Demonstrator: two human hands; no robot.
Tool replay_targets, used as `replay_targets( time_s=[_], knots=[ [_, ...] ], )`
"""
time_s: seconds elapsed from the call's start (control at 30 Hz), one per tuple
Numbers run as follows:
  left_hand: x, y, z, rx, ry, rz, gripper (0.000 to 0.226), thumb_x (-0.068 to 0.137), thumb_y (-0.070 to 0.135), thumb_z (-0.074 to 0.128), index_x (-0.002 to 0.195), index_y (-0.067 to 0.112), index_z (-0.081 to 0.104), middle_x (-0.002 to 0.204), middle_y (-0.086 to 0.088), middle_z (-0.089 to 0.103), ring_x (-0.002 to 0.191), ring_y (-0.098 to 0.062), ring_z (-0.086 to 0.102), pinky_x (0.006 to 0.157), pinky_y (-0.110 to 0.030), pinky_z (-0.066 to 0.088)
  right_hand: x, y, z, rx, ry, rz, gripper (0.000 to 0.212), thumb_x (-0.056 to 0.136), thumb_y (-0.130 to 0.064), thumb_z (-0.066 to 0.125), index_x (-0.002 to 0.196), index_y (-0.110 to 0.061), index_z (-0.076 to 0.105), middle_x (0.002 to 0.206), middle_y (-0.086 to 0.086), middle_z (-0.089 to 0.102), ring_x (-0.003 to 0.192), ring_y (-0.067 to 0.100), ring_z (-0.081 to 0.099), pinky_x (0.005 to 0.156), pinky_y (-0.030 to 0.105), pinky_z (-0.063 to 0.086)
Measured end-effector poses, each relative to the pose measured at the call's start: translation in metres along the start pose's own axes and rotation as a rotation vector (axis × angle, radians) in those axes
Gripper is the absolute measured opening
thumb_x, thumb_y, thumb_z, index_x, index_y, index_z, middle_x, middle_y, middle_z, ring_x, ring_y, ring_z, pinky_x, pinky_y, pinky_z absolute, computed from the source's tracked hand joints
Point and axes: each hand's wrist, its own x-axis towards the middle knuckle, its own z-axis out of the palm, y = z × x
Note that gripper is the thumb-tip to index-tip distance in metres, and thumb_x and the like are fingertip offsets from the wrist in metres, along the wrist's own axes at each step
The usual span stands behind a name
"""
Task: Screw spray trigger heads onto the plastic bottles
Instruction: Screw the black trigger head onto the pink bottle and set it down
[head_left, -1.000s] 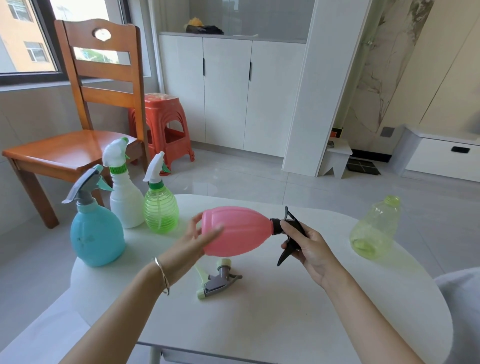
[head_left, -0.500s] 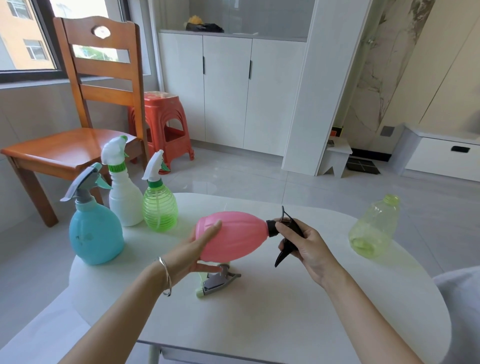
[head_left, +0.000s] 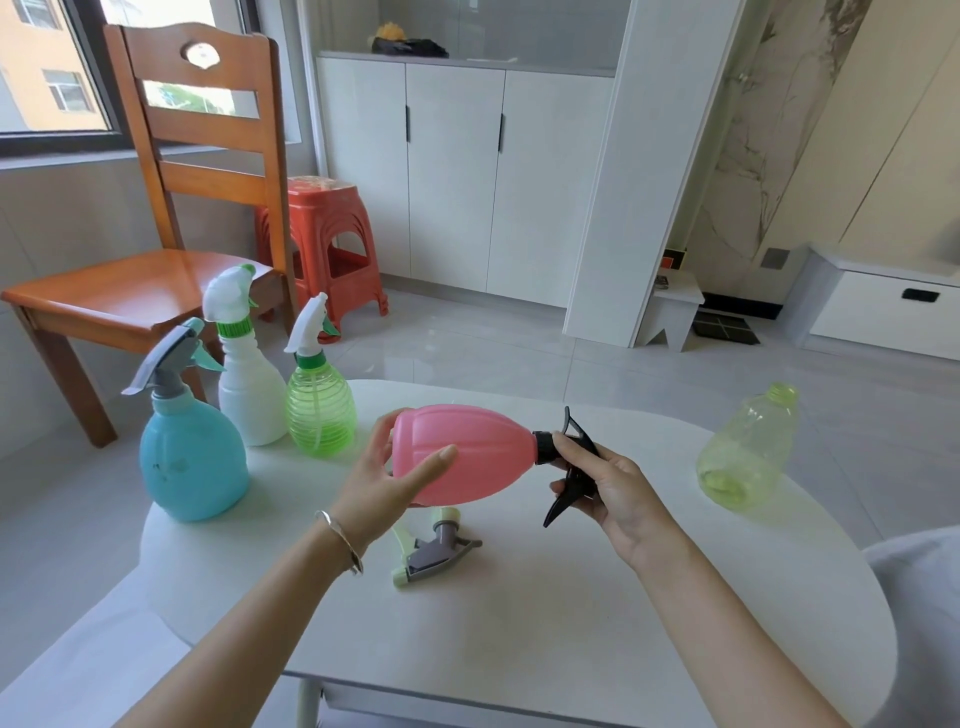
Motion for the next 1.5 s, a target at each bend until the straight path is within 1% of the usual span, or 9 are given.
replay_targets(
  time_s=[0.3,0.47,0.57,0.7,0.8,0.97,1.27,1.4,1.5],
  knots=[
    [-0.012,0.012,-0.02,-0.076,-0.012,0.016,0.073,0.042,0.055,0.075,0.109,0.041,0.048,0.11,0.002,0.059,0.087,-0.008,0.066,0.058,-0.023,0.056,-0.005,-0.009,0.018,-0.1,-0.05,-0.067,0.027,0.076,-0.035,0.071,0.096,-0.017,0.072,0.085,-0.003,0.074,0.067,0.013,0.067,0.065,0.021,0.055],
    [-0.017,0.016,-0.044,-0.143,0.092,0.065,0.088,0.042,0.054,0.076,0.122,0.036,0.043,0.116,-0.001,0.055,0.098,-0.016,0.063,0.066,-0.027,0.059,-0.009,-0.018,0.055,-0.361,0.174,-0.366,0.053,0.075,-0.042,0.073,0.121,-0.027,0.051,0.118,-0.014,0.051,0.111,0.005,0.046,0.092,0.023,0.036],
    [-0.021,0.021,-0.056,-0.159,0.187,0.155,0.077,0.043,0.056,0.076,0.11,0.047,0.039,0.112,0.003,0.053,0.094,-0.011,0.061,0.062,-0.018,0.056,-0.02,-0.026,0.083,-0.416,0.273,-0.611,0.04,0.074,-0.043,0.074,0.105,-0.028,0.053,0.105,-0.014,0.05,0.095,-0.001,0.048,0.08,0.015,0.037],
    [-0.027,0.023,-0.067,-0.13,0.3,0.26,0.072,0.046,0.058,0.076,0.106,0.054,0.035,0.11,0.005,0.053,0.086,-0.007,0.064,0.061,-0.012,0.053,-0.034,-0.034,0.128,-0.399,-0.049,-0.345,0.046,0.07,-0.058,0.067,0.092,-0.018,0.063,0.086,-0.004,0.067,0.063,0.002,0.063,0.057,0.019,0.049],
    [-0.03,0.024,-0.075,-0.139,0.332,0.323,0.069,0.05,0.055,0.077,0.105,0.051,0.035,0.112,0.003,0.053,0.086,0.0,0.067,0.063,-0.015,0.054,-0.036,-0.033,0.16,-0.393,-0.225,-0.071,0.062,0.07,-0.066,0.063,0.108,-0.017,0.062,0.102,0.003,0.07,0.079,0.013,0.072,0.063,0.026,0.058],
    [-0.04,0.027,-0.086,-0.086,0.308,0.414,0.07,0.056,0.052,0.073,0.111,0.033,0.034,0.112,0.008,0.051,0.088,-0.005,0.068,0.061,-0.023,0.058,-0.031,-0.036,0.196,-0.198,-0.323,0.092,0.07,0.066,-0.065,0.066,0.116,-0.016,0.058,0.106,0.008,0.071,0.091,0.022,0.071,0.079,0.037,0.059],
    [-0.052,0.022,-0.139,0.151,0.509,0.555,0.062,0.072,0.07,0.053,0.12,0.032,0.041,0.119,0.018,0.05,0.115,-0.002,0.05,0.097,-0.02,0.042,-0.013,-0.021,0.22,-0.209,-0.296,-0.08,0.071,0.068,-0.037,0.079,0.128,-0.02,0.046,0.121,0.007,0.061,0.107,0.023,0.062,0.077,0.036,0.058],
    [-0.046,0.0,-0.178,0.225,0.663,0.401,0.085,0.071,0.069,0.05,0.135,0.014,0.038,0.137,-0.005,0.042,0.127,-0.02,0.042,0.107,-0.042,0.037,0.006,0.0,0.217,-0.48,-0.235,-0.214,0.081,0.062,-0.033,0.086,0.124,-0.018,0.037,0.111,-0.002,0.057,0.1,0.01,0.058,0.074,0.026,0.052],
    [-0.038,-0.021,-0.192,0.262,0.56,0.219,0.112,0.059,0.088,0.04,0.145,0.018,0.025,0.151,-0.005,0.029,0.138,-0.021,0.03,0.113,-0.044,0.027,0.018,0.016,0.217,-0.628,-0.285,-0.217,0.083,0.06,-0.036,0.086,0.121,-0.022,0.032,0.107,-0.01,0.052,0.095,0.001,0.053,0.065,0.016,0.044]
  ],
)
